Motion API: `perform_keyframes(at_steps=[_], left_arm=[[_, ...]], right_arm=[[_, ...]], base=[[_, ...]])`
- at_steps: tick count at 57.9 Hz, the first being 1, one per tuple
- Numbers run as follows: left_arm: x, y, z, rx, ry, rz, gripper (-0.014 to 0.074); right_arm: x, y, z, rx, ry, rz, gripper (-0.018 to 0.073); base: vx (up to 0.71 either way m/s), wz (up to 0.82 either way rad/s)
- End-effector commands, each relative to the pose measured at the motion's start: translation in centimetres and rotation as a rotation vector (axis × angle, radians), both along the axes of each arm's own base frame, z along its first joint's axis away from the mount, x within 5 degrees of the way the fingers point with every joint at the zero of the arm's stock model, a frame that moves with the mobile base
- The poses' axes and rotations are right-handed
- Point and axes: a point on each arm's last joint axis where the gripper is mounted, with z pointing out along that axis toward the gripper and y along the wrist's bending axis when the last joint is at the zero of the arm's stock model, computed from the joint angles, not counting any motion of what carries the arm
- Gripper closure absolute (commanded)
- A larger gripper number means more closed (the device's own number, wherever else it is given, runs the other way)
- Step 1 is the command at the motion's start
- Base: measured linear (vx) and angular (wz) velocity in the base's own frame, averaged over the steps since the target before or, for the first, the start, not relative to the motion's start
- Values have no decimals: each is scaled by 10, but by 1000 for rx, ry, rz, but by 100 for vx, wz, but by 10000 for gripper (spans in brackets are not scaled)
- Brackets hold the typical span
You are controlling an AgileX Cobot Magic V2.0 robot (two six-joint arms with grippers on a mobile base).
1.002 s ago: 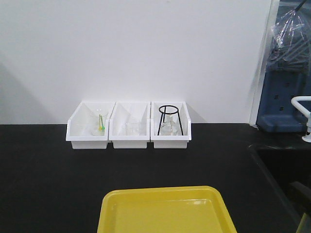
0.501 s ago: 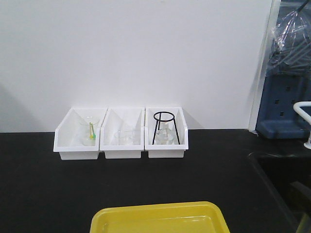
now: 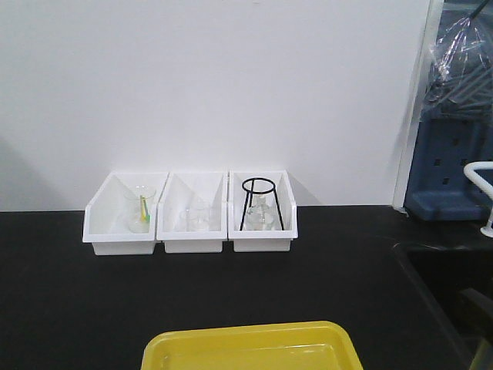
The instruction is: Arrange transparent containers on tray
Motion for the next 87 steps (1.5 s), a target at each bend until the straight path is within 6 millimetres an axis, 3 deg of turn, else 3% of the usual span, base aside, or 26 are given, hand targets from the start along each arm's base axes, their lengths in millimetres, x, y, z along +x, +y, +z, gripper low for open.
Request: perform_keyframes(at_steps=[1,21,34,45,55,64,72,87], left_arm=[[1,-3,15,-30,-93,-27,603],[1,-3,16,-38,-97,-27,603],[3,-4,19,-245,-11,5,601],[35,-17,36,-330,169,16,597],[81,-50,42,-324,362,-95,597],[122,-81,23,-387,516,-168,597],[156,-98,-11,-451,657,-147,597],[206,-123,-70,-413,816,-156,597]], right_arm=[[-2,3,19,27,-125,41,571],[-3,5,23,48,-165,60,571],[0,5,20,56,-136,54,571],[18,14,17,28,-72,46,571],[40,26,17,2,-20,45,571],[55,34,15,-10,8,50,571],[61,38,9,-14,29,53,571],[63,39,7,-21,40,52,571]], base=[[0,0],[0,0],[0,0],[0,0],[0,0],[0,0],[0,0],[0,0]])
